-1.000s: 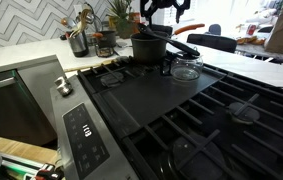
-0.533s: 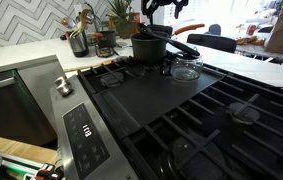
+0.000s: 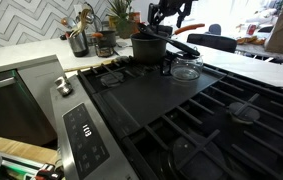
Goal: Put the black spatula inside the pot
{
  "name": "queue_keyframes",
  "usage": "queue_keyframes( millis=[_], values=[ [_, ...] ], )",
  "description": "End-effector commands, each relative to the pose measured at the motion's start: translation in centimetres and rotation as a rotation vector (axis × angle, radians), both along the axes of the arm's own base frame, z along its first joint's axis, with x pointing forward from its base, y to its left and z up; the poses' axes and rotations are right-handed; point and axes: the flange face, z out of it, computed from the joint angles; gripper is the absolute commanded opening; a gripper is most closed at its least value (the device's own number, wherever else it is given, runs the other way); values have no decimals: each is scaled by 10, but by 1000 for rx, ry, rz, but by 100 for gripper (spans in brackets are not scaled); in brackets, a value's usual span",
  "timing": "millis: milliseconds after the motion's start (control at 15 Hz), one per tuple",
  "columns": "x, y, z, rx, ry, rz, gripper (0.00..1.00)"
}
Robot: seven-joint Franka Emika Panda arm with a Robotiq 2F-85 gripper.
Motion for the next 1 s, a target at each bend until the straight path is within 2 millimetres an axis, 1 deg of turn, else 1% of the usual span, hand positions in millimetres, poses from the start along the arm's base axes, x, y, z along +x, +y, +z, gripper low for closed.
queue_keyframes(
  millis=[0,467,600,933],
  values=[
    [7,-22,-17,-12,-36,68,100],
    [19,-34,-44,15,-13,106,100],
    [19,-34,-50,7,30,114,100],
    [16,-40,-54,-9,69,114,100]
  ],
)
